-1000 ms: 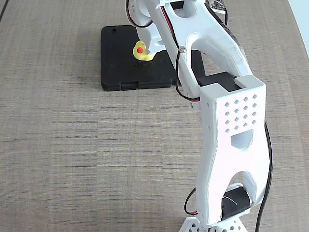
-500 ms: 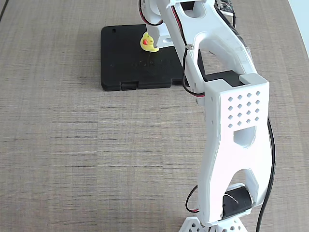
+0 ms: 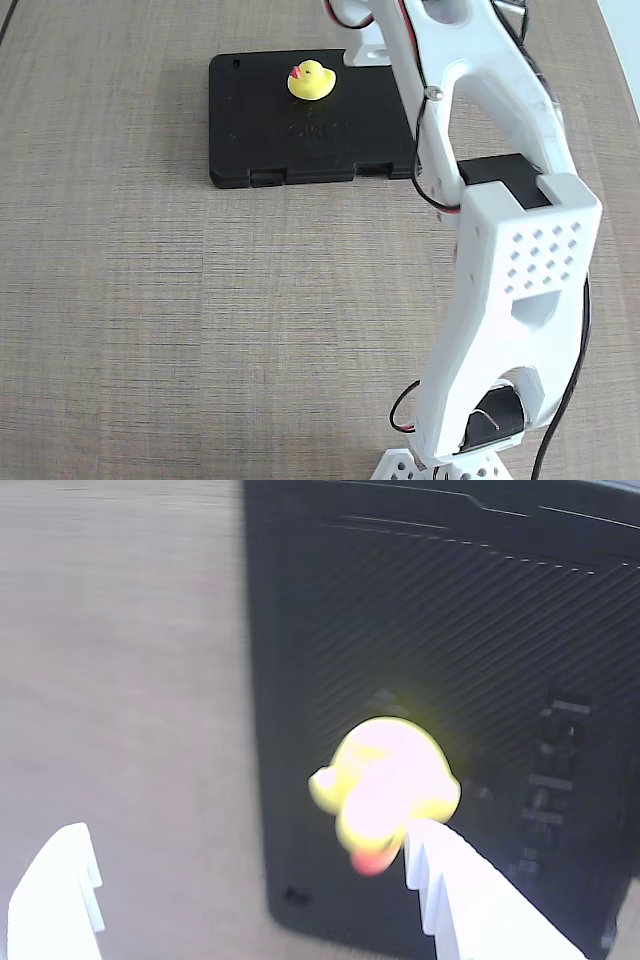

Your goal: Grasp a duck and put it on the black surface.

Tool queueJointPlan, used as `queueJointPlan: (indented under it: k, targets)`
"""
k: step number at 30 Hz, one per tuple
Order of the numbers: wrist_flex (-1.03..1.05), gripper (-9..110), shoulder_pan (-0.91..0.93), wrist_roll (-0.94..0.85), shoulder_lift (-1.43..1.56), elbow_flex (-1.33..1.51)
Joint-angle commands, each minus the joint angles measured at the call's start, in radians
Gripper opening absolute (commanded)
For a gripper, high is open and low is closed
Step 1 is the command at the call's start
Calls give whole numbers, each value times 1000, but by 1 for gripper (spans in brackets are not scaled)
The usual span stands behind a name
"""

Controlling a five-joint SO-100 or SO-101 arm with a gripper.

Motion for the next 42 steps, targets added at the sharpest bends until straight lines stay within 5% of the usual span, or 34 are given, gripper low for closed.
queueJointPlan:
  k: [1,6,14,20,31,42]
  targets:
    - [46,31,18,8,410,48]
    - [86,26,18,8,615,233]
    - [72,-2,115,-2,1012,667]
    - [15,2,276,-8,1324,1008]
    - [-245,0,304,-8,1951,1663]
    - [-308,0,288,-8,2184,2006]
